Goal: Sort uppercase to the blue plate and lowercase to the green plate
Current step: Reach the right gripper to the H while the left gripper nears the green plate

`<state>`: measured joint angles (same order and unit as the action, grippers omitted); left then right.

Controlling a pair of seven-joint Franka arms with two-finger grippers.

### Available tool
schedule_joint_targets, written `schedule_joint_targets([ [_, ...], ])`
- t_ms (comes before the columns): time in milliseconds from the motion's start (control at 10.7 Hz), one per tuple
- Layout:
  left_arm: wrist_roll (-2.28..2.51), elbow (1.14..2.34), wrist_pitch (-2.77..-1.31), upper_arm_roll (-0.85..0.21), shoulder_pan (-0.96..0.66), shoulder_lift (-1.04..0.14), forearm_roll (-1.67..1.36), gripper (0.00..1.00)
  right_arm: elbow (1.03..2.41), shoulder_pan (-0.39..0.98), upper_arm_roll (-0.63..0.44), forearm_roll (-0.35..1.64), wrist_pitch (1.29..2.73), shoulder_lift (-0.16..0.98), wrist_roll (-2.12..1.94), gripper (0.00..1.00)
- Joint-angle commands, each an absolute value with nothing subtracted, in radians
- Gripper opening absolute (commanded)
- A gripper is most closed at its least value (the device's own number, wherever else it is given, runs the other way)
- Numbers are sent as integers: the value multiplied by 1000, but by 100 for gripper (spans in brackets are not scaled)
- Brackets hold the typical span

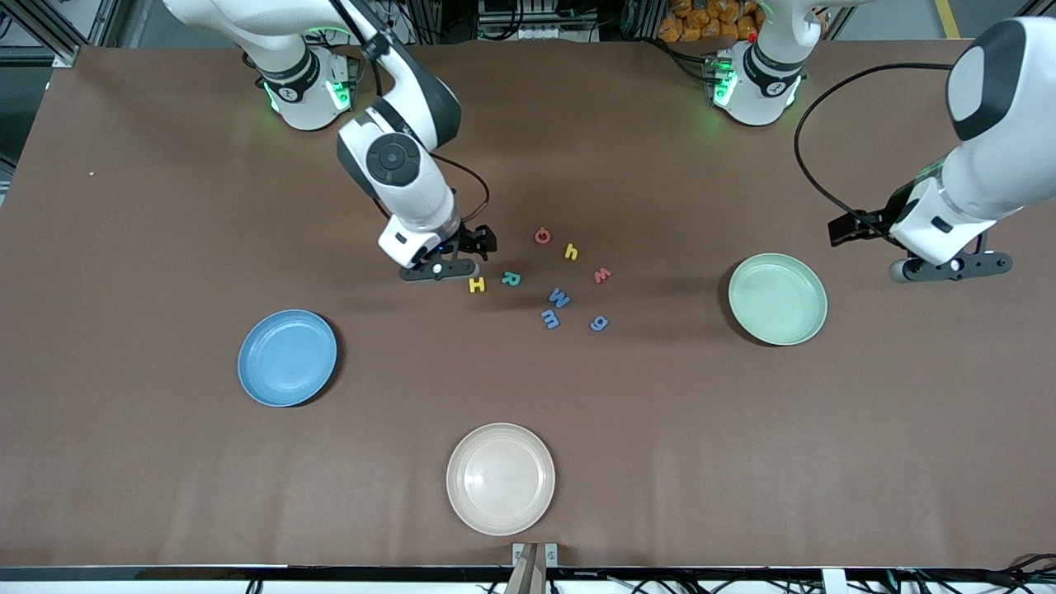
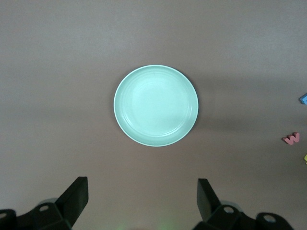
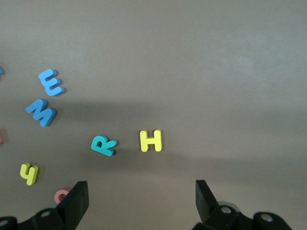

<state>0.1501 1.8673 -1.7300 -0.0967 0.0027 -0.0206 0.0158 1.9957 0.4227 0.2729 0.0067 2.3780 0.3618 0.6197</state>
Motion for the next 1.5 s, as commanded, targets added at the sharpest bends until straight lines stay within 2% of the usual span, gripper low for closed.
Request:
schedule_joint_targets([
  [0, 129, 1875, -1755, -100, 12, -26, 2, 100, 1996, 448, 272, -95, 2436, 428, 722, 98],
  [468, 133, 1879, -1773, -101, 11, -35, -24, 100, 1994, 449, 268, -146, 2545, 534, 775, 89],
  [655, 130, 1881, -1776, -103, -3, -38, -26, 100, 1993, 454, 264, -181, 2549, 551, 776, 82],
  [843, 130, 1884, -1793, -133, -3, -46, -31, 100, 1991, 454, 262, -183, 2572, 569, 784, 81],
  [1405, 149, 1956, -1943, -173, -1, -95, -118, 100, 1971, 456, 252, -198, 2585, 601, 785, 68],
])
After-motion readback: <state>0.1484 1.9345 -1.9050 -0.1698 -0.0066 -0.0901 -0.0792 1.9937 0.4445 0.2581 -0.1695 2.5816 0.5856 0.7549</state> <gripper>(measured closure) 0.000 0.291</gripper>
